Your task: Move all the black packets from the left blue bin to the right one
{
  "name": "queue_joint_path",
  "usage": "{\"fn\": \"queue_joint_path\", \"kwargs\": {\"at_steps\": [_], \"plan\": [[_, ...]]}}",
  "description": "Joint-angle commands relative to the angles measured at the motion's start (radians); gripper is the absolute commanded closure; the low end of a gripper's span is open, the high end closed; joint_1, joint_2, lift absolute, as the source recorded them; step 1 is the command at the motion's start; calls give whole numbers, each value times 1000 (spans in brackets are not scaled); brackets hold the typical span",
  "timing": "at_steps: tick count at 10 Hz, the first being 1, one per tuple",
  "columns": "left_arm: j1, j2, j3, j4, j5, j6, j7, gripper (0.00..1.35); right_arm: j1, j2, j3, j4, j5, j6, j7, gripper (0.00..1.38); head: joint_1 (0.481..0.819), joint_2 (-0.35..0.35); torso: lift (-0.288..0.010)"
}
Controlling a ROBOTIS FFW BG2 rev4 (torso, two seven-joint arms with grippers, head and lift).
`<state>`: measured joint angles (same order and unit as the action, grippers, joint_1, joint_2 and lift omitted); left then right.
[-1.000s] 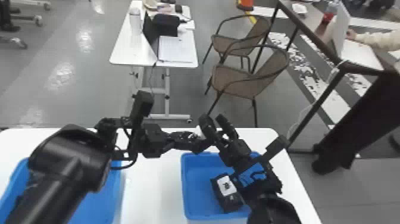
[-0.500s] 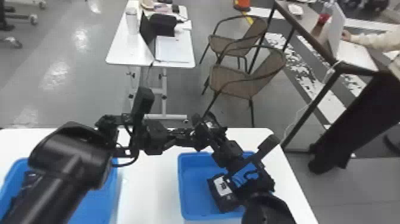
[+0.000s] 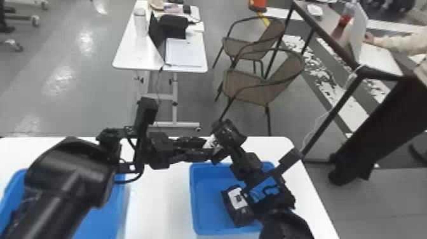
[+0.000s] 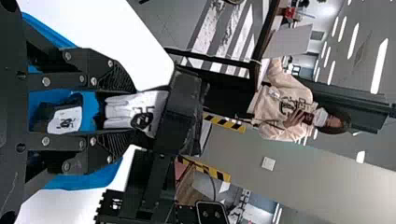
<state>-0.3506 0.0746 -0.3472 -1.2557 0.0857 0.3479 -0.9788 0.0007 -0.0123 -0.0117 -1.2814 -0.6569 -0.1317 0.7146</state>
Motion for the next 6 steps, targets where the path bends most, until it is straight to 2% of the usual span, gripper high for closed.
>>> {"fn": "queue_joint_path", "kwargs": {"at_steps": [1, 2, 3, 4, 5, 6], "plan": [[44, 17, 59, -25, -3, 17, 2, 68, 7, 13, -31, 24, 2, -5, 0, 1277, 695, -207, 0], [105, 51, 114, -97, 0, 45, 32, 104, 18, 13, -59, 51, 3, -3, 0, 1277, 695, -202, 0], [180, 93, 177, -194, 25, 88, 97, 81, 33, 13, -91, 88, 2, -3, -1, 1277, 695, -186, 0], [262, 125, 261, -284, 62, 118, 169, -2, 44, 13, -117, 139, 8, 0, -1, 1277, 695, -174, 0], [338, 146, 355, -355, 85, 143, 206, -2, 47, 13, -139, 203, 7, 0, -3, 1260, 695, -143, 0], [401, 151, 445, -413, 88, 148, 227, -2, 47, 13, -157, 261, -1, 0, -3, 978, 695, -104, 0]]}}
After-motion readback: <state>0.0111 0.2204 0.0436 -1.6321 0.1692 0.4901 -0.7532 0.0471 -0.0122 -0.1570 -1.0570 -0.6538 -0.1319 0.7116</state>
